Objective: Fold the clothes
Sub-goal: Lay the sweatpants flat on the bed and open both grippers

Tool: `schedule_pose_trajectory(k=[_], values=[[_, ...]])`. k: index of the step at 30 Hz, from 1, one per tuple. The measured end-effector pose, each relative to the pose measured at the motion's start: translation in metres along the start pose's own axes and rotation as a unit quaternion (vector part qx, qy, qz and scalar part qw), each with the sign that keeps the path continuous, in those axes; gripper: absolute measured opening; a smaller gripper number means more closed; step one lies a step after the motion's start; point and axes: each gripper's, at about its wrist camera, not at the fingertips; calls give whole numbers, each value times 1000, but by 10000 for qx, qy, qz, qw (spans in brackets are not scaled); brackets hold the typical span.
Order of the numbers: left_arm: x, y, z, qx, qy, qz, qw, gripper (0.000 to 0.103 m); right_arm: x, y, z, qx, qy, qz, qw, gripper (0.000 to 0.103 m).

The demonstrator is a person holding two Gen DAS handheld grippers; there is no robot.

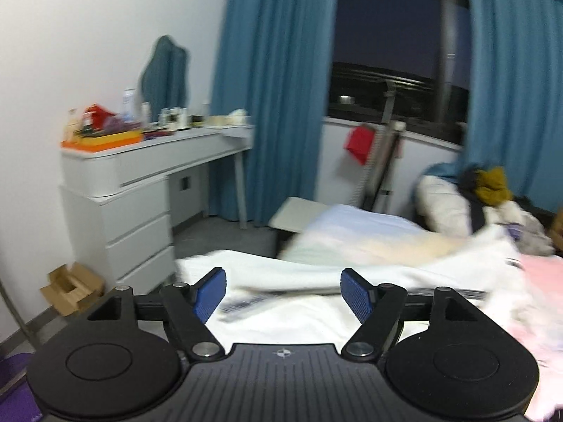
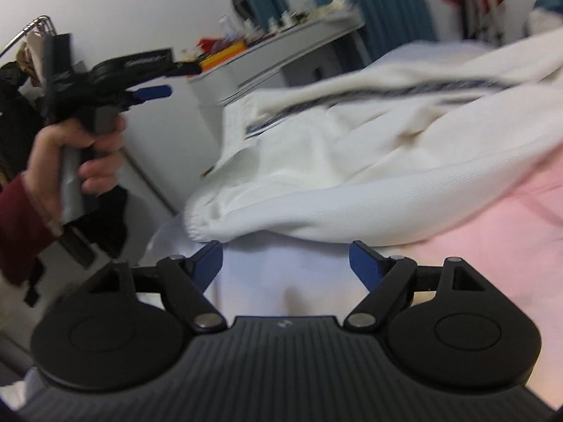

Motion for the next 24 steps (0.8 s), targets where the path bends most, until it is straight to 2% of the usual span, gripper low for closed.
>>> schedule_pose_trajectory(k=[5, 7, 9, 11, 13, 18, 21, 24], values=[[47, -38, -76, -233, -604, 70, 9979, 74, 79, -12, -20, 245, -879, -361, 9952, 81], [59, -61, -105, -370, -709, 108, 9967, 74, 103, -18, -29, 356, -1295, -488, 9897, 81], [72, -83, -133, -508, -809, 146, 9953, 74, 127, -27, -39, 488, -1741, -642, 9814, 81], [79, -110, -152, -504, -962, 208, 9939, 74, 151, -42, -49, 640, -2260, -880, 9680, 81], [82, -135, -163, -338, -1112, 343, 9926, 74, 170, -60, -61, 512, -2651, -1053, 9571, 81], [69, -184, -179, -525, -1179, 522, 9903, 74, 193, -83, -85, -276, -2996, -1372, 9437, 81], [54, -189, -179, -735, -1155, 690, 9882, 74, 195, -80, -89, -462, -3163, -1441, 9365, 81], [31, -186, -192, -986, -1282, 731, 9841, 74, 198, -78, -90, -696, -3324, -1538, 9279, 81]])
Point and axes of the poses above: each gripper's, at about its wrist camera, not at the fingertips, and x roughly against the way its jaws point, z to its left, y to its top, and after that the axes turned 14 degrees about x, right-handed
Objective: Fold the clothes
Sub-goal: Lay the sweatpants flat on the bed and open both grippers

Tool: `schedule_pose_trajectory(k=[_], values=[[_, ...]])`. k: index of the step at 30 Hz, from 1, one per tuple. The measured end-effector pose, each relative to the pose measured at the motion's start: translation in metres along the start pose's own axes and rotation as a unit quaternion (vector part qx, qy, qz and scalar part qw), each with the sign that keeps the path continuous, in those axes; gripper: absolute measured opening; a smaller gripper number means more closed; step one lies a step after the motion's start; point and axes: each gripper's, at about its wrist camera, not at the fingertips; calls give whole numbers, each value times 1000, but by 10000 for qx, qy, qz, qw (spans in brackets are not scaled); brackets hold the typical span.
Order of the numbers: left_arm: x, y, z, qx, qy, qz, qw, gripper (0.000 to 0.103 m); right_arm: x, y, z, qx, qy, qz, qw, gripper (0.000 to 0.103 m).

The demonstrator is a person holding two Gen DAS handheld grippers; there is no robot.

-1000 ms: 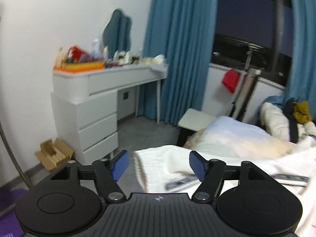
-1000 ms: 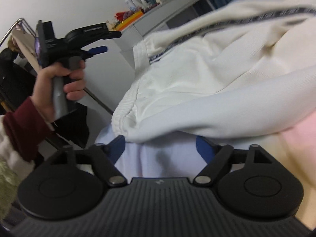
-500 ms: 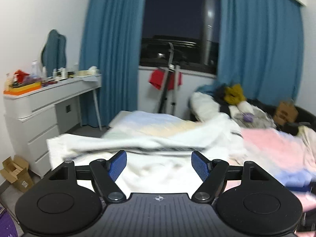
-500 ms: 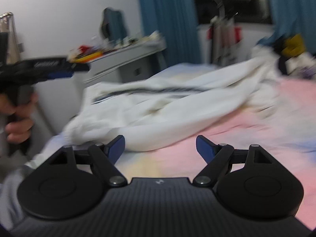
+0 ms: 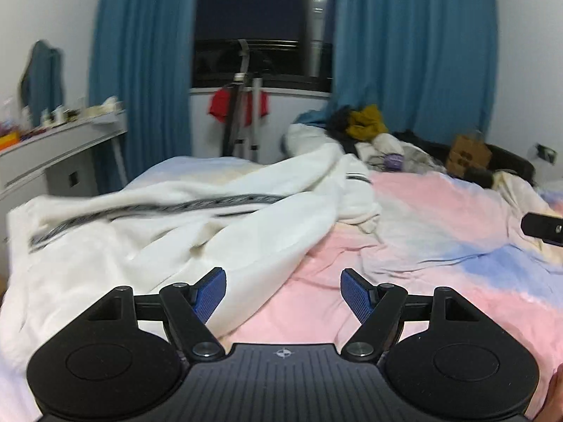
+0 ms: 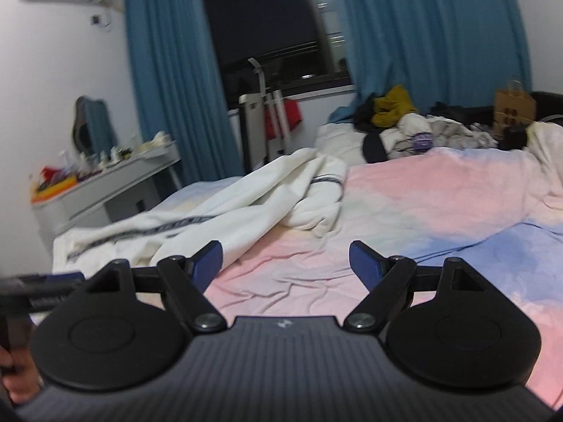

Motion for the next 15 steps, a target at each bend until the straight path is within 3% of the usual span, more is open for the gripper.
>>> schedule_pose_trajectory(k=[4, 10, 15], values=[[-54, 17, -22, -350, -85, 69, 9993, 75, -1, -5, -6, -186, -213, -8, 9996, 81], [-179, 46, -83, -810, -68, 192, 9965, 72, -12, -18, -24, -214, -529, 38, 9984, 81], [-294, 69, -138, -1124, -171, 349, 9929, 57, -37, -33, -51, -738, -654, 311, 9946, 81]])
Point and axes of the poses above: each gripper's, at about its wrist camera, not at the fingertips, and x roughly against the way its jaws point, z to its left, y to its top, and after that the axes turned 14 degrees about x, right-handed
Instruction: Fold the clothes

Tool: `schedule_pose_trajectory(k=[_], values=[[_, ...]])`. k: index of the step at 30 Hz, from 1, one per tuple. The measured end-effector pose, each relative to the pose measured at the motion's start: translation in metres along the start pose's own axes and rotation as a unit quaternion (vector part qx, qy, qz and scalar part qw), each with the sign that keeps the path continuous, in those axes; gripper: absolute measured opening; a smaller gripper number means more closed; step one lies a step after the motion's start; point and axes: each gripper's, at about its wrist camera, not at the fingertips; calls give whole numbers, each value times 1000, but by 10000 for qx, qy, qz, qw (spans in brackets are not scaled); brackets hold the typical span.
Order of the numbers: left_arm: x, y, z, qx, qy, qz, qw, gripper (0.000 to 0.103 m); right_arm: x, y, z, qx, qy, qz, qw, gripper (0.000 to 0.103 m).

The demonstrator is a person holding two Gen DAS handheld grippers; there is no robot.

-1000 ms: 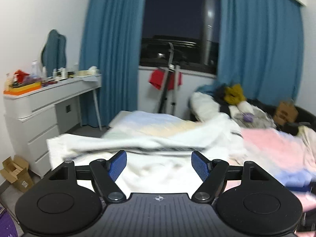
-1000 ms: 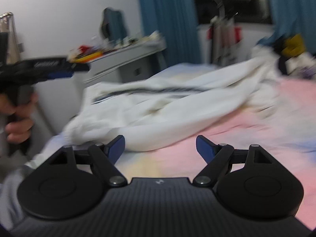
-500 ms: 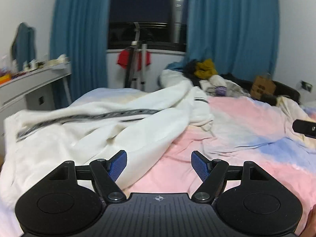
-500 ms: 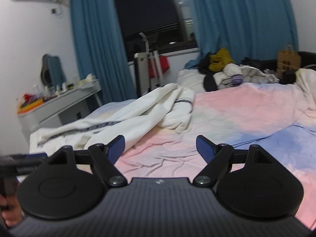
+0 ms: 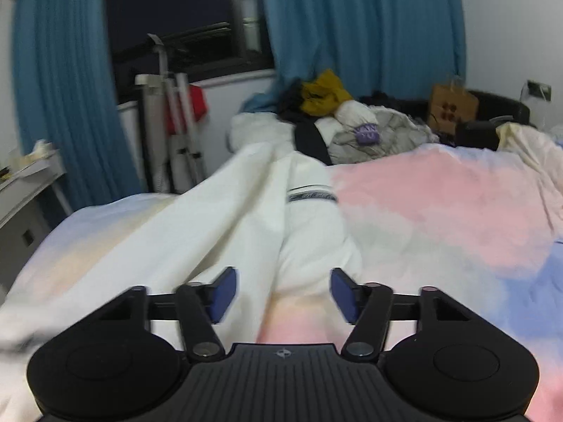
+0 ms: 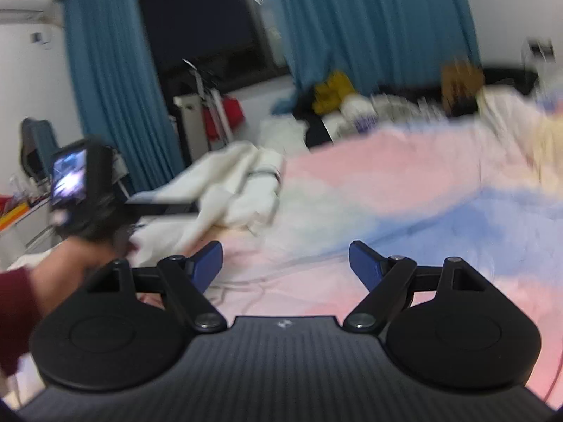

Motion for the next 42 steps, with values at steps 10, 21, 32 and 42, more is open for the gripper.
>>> schedule_pose_trajectory(k=[10, 21, 32, 42], values=[[-206, 66, -58, -435, 1169, -102, 9921, 55, -73, -28, -36, -640, 108, 660, 9957, 81], [-200, 87, -53, -206, 1105, -200, 9935, 3, -109, -37, -39, -672, 154, 806, 9944, 81], [48, 69, 1, -52, -184, -434, 9989, 2, -69, -15, -41, -795, 352, -8, 9962, 81], [198, -73, 52, 493, -656, -177, 9965, 3, -30, -8, -49, -1665, 913, -249, 9815, 82]])
Point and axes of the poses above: each gripper's, at about its wrist camera, not at the fingertips, and x roughly against the way its jaws point, z to its left, y to its top, and after that the axes turned 14 degrees about x, right-handed
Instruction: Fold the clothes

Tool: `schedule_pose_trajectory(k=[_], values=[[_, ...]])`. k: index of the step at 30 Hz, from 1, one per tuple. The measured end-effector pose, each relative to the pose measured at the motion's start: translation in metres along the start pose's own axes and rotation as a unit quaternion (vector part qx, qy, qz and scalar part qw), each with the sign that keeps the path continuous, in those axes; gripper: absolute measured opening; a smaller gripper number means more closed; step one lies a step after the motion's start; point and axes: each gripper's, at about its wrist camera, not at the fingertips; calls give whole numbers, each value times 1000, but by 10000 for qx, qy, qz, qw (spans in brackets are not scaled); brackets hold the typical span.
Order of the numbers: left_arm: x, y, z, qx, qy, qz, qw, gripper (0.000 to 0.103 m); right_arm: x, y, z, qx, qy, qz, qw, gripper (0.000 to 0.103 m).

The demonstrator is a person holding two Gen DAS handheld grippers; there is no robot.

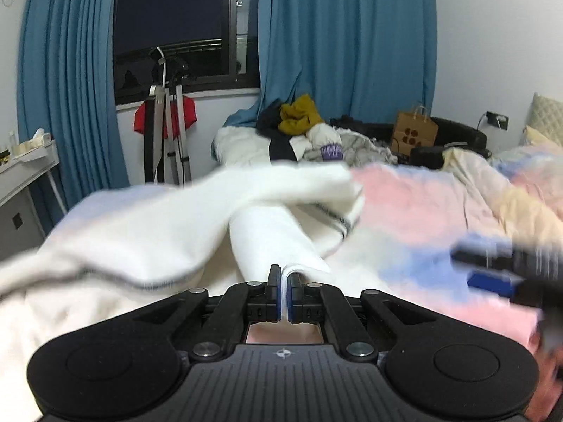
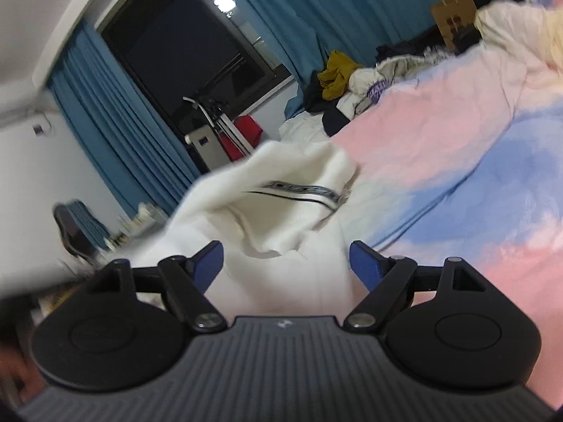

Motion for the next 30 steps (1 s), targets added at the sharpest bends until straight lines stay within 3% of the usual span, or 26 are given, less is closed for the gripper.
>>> schedule_pose_trajectory(k=[4, 7, 10, 17, 19, 21, 23, 25, 30], values=[[11, -49, 15, 455, 91, 18, 9989, 3, 11, -14, -13, -838, 10, 351, 9959, 82], [16, -54, 29, 944, 92, 0, 9955, 3, 11, -27, -27, -1329, -217, 849, 9873, 82], [14, -45, 38, 1190, 51, 9, 9929, 3, 9, -45, -33, -1929, -21, 1202, 9738, 82], [7, -46, 46, 1365, 38, 53, 9906, 4, -31, -64, -11, -1277, -180, 1886, 9736, 82], [3, -45, 46, 1340, 44, 32, 9910, 4, -45, -63, -1, -877, -160, 1954, 9767, 71], [2, -47, 45, 1329, 69, 24, 9911, 4, -56, -61, 10, -387, -238, 2047, 9778, 43], [2, -48, 46, 1372, 69, 69, 9905, 4, -63, -60, 16, 41, -443, 2145, 9757, 25], [3, -49, 47, 1438, 9, 126, 9895, 5, -55, -53, 14, 57, -588, 1964, 9787, 22], [9, -57, 32, 1179, -464, 195, 9918, 13, -11, -1, 13, 157, -998, 765, 9919, 20]])
Point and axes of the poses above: each gripper's, at about its wrist camera, not at the fingertips, and x roughly against the way its jaws point, z to its left, y to its top, and after that the axes turned 14 degrees about x, right-handed
